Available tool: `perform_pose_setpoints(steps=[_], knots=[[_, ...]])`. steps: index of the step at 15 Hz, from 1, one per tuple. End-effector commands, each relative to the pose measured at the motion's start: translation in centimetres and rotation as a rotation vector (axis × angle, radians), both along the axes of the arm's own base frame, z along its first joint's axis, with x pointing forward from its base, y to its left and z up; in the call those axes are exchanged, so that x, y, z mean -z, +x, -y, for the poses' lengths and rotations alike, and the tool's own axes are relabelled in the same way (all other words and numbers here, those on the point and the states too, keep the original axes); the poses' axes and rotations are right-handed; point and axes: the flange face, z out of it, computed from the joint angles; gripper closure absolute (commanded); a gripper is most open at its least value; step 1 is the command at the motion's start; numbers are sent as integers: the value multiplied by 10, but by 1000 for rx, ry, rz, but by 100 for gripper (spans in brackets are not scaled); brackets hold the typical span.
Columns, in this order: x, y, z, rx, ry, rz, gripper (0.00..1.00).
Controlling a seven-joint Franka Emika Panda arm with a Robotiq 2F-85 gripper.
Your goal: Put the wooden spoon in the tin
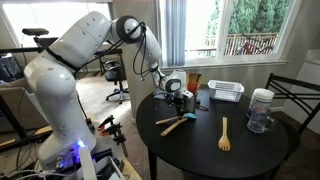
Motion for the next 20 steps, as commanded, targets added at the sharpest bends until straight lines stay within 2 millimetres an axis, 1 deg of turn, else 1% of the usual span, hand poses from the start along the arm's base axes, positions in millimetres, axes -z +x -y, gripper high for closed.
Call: perform_pose_setpoints(steps=[1,2,3,5,8,11,15,17,19,20], knots=[[-2,1,1,-4,-2,18,85],[-3,1,1,-6,1,19,90],[-5,1,0,-10,3,20,92],[-12,0,-1,-29,21,21,89],[-29,-3,-1,-30,10,20,89],[-42,-4,7,10,-17,27,89],[-47,-11,24,68,-49,21,89],[-54,-15,32,103,-92,38,89],[-69,-18,38,131,-153,63,89],[-79,-18,39,143,-195,82,89]])
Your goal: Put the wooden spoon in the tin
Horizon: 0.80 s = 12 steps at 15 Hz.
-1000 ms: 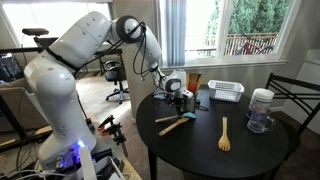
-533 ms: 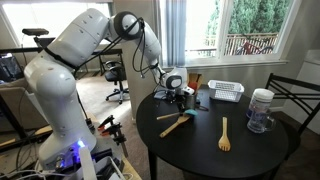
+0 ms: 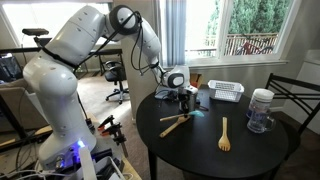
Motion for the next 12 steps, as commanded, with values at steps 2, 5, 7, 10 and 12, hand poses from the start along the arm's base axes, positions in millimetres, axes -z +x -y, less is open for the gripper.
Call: perform_pose_setpoints(steps=[2,5,7,10,12], knots=[[-54,-9,-1,60,-179,78,89],[-82,0,-11,65,-313,124,89],[-95,10,-22,55,-391,160,89],[-103,22,-44,28,-463,203,89],[-106,29,-58,10,-505,230,89]])
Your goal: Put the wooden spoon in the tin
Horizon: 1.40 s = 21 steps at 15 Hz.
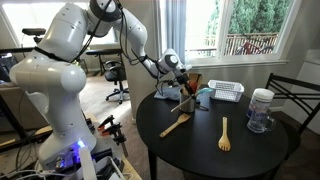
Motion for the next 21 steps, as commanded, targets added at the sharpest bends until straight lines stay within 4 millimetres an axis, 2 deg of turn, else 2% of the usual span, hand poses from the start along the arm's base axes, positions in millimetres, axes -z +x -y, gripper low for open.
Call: perform_pose_setpoints(steps=[1,6,11,17,21], knots=[[-10,9,-18,-16,-92,43,89],[-25,23,-45,-67,-176,97,89],[-45,31,-64,-117,-206,132,89],[-74,42,-85,-167,-283,269,89],[-80,47,-99,-201,-307,385,89]])
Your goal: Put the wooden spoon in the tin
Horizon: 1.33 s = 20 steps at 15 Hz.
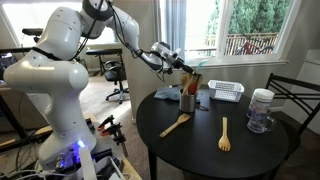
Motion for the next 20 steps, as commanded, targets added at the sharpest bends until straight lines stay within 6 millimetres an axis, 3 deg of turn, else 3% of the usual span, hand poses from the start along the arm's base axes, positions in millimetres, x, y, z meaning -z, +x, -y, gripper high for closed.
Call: perform_pose_setpoints(steps=[1,4,8,13,17,18,19,20], knots=[[-9,0,-6,-33,-12,110,89],[-8,-1,-10,-60,-43,211,89],[10,-7,-17,-111,-82,341,89],[54,-19,-27,-140,-89,435,89],[83,-25,-21,-127,-68,430,89],[87,-26,-18,-121,-61,424,83],[91,-27,-14,-110,-48,417,52],[93,-27,-11,-101,-40,410,51]])
